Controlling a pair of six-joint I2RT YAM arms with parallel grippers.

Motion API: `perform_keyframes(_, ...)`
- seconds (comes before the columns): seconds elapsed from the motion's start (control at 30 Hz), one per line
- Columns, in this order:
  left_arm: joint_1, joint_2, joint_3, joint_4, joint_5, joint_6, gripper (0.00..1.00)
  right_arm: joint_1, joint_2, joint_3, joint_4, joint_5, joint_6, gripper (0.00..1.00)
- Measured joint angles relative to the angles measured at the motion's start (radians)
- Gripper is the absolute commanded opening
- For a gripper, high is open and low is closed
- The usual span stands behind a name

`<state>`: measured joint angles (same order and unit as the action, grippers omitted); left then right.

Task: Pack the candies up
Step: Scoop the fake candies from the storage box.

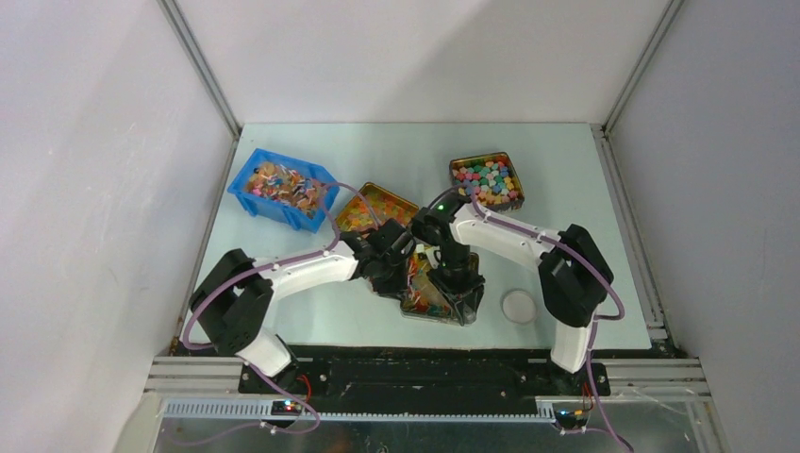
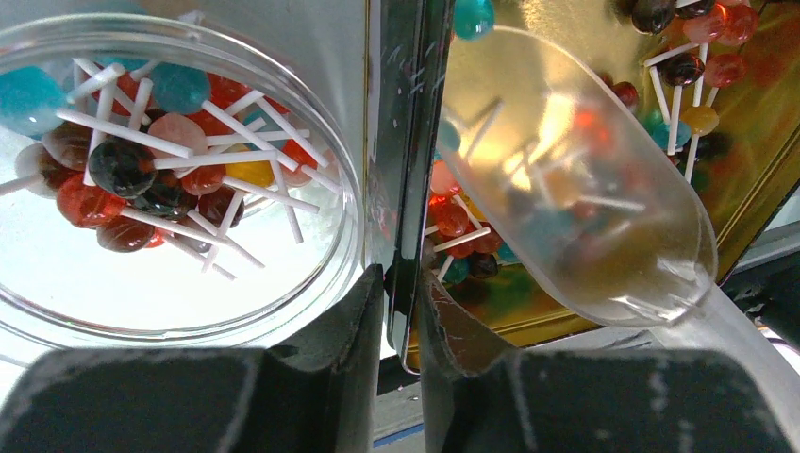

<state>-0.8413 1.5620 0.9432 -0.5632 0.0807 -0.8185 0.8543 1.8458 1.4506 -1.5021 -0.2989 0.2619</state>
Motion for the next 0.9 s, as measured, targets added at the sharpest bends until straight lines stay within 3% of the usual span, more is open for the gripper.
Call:
perform_keyframes(0.67, 0.0, 0.0, 0.0, 0.0, -0.001, 0.0, 0.27, -0.005, 0.021, -0.01, 0.231, 0.158, 0.005, 0.0)
perform_keyframes(0.9, 0.0, -0.003, 0.0, -0.008, 0.002, -0.001, 0.41, -0.001, 0.021, -0.046, 0.297, 0.178, 0.004, 0.0)
